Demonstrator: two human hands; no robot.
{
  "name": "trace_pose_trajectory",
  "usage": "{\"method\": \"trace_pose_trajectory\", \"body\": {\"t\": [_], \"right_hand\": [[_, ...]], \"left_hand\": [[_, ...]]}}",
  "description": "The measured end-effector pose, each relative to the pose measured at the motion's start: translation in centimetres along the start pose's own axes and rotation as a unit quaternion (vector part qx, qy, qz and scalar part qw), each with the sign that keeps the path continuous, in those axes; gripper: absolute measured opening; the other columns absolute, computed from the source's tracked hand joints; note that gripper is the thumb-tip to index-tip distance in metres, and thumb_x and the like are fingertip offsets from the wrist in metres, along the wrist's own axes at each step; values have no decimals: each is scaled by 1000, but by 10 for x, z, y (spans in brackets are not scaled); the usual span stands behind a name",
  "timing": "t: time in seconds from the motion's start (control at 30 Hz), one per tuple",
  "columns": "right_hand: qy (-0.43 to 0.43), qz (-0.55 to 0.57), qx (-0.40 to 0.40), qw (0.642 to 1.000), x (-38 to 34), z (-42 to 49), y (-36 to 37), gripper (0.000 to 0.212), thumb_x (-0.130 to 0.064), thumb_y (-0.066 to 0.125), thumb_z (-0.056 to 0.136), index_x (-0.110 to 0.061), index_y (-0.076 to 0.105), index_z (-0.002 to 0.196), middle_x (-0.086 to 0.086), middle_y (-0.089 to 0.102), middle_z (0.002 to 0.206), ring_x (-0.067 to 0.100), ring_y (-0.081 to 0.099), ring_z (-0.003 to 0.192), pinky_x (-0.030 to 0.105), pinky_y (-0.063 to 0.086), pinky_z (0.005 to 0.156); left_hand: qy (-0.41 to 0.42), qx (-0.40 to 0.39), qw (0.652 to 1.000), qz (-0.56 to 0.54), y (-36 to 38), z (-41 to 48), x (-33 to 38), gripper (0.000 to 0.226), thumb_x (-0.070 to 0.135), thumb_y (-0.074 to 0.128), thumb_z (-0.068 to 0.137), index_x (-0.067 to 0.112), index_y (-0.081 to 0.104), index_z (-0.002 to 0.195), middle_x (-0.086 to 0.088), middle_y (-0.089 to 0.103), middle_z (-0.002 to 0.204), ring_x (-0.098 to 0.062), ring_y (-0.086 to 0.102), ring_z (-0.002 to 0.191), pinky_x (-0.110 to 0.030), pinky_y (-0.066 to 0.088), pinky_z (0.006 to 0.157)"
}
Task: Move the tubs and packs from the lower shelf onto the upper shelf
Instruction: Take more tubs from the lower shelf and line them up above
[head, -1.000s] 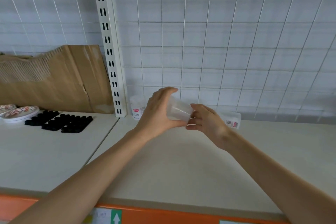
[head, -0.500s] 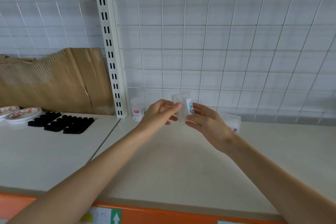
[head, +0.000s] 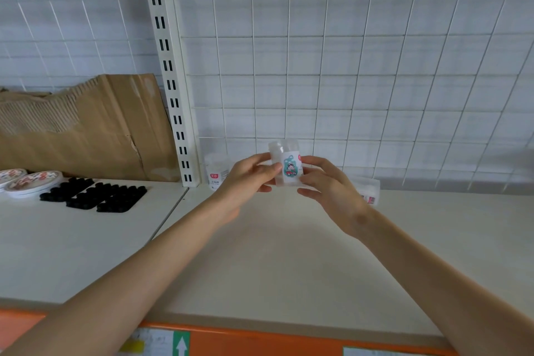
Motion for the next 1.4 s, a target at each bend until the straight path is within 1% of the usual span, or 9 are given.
{"method": "trace_pose_trajectory", "body": {"t": [0.1,0.23,0.37,0.57,0.73,0.97,1.13,1.3,1.4], "right_hand": [[-6,12,-9,1000,-1,1,0,30,-1,55,94,-10,57,122,7,71,115,20,65,110,31,50,92],[-11,-11,-28,999,0,0,2,35,-6,60,94,-13,56,128,1,71,117,16,64,112,30,49,95],[-22,-38,-57,997,2,-1,5,43,-7,61,94,-16,52,136,3,69,122,17,62,117,34,48,100],[-42,-62,-37,997,0,-2,6,57,-23,73,79,-20,55,133,0,69,121,13,65,112,28,50,90],[-38,-91,-33,995,1,-2,5,52,-18,75,83,-21,56,131,-1,69,119,13,66,108,22,51,82],[-34,-153,9,988,11,1,1,47,-14,77,83,-20,59,127,-4,72,111,9,68,101,26,52,90],[-6,-210,39,977,25,0,1,52,-12,81,78,-16,57,124,-5,70,106,3,67,91,13,50,75],[11,-277,63,959,31,5,6,53,-15,85,73,-19,56,117,-4,69,102,9,66,88,17,50,73],[14,-311,76,947,33,13,10,54,-18,85,72,-19,56,117,-7,67,100,9,65,87,23,53,78]], "left_hand": [[-13,17,999,-47,-3,2,-1,43,22,66,93,15,52,134,-6,73,110,-20,70,99,-29,54,80],[-3,9,997,-72,-1,1,1,33,17,60,96,7,56,128,-9,73,108,-20,71,95,-31,56,80],[16,-15,997,-75,1,1,1,27,11,54,100,5,59,125,-13,70,116,-26,68,106,-37,54,94],[41,-30,998,22,5,-5,8,31,28,64,94,25,63,124,10,71,115,-1,65,104,-15,47,81],[43,-34,997,51,1,-2,4,30,24,69,91,25,65,121,4,73,112,-9,67,105,-34,49,101],[39,-43,990,126,-1,0,-2,39,27,67,92,21,56,129,5,66,120,-11,63,109,-37,50,98],[3,-14,955,298,-2,-12,-13,44,42,68,89,20,56,125,5,64,115,-9,61,103,-26,49,86],[45,-79,850,518,-13,-35,-24,45,50,56,92,23,57,128,6,55,130,-12,52,116,-30,43,98],[86,-80,825,553,-17,-47,-32,47,58,44,95,26,53,128,9,48,130,-12,44,122,-33,36,103]]}}
Point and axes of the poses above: each hand's wrist, its own z-axis towards the middle knuckle, its own y-axis out of the palm, x = y × z, the point moved 6 cm from there along z, towards the middle knuckle
